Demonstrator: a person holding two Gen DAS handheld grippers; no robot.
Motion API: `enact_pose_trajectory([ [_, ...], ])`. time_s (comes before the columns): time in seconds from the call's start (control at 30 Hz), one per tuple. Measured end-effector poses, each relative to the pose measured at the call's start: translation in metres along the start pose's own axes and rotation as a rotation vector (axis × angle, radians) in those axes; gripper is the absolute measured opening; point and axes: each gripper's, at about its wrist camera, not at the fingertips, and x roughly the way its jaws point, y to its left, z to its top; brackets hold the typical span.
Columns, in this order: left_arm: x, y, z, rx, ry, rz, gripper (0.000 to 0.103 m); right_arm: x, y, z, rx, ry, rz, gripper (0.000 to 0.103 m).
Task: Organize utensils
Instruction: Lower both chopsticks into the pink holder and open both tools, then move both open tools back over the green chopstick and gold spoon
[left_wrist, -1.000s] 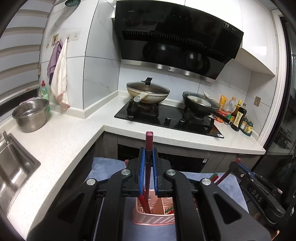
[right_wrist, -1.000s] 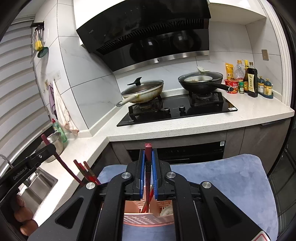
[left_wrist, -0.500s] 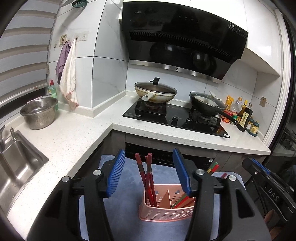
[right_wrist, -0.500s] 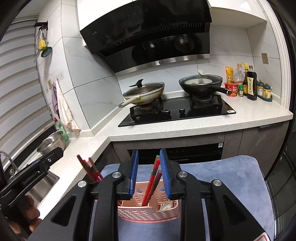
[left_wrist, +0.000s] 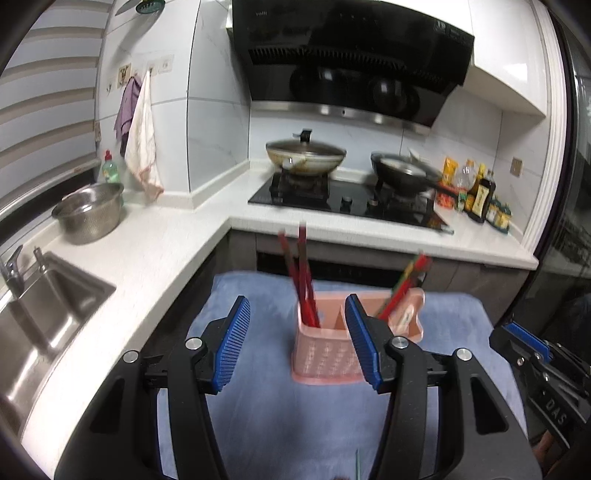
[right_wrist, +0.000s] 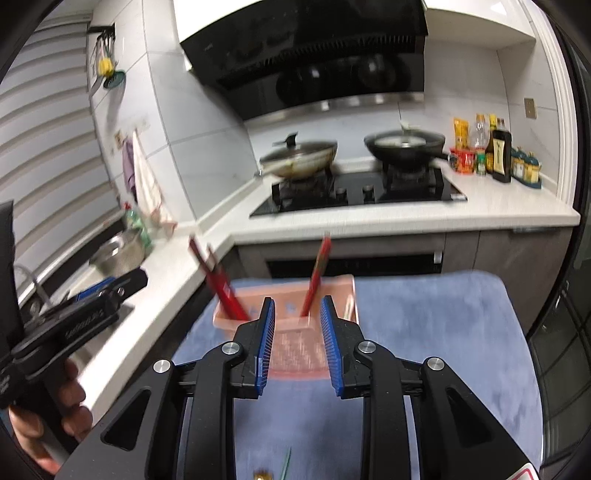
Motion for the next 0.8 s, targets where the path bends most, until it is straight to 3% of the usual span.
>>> enact_pose_trajectory([
  [0.37,-0.027,0.021,-0.113,-0.006,0.185,0.022,0.051,-0.046,0.019,-0.138,-0.089,0.181,-0.058,0.026],
  [0.57,-0.04,0.027,-0.169,-0.001,0.263,0.047,0.051,-0.049,0.023,-0.21,-0.059,0.307,-0.062,0.026],
  [0.8,-0.049,0.034,-0.218,-0.024,0.353,0.052,0.051,-0.053,0.038,-0.262,-0.063,0.383,-0.039,0.026],
])
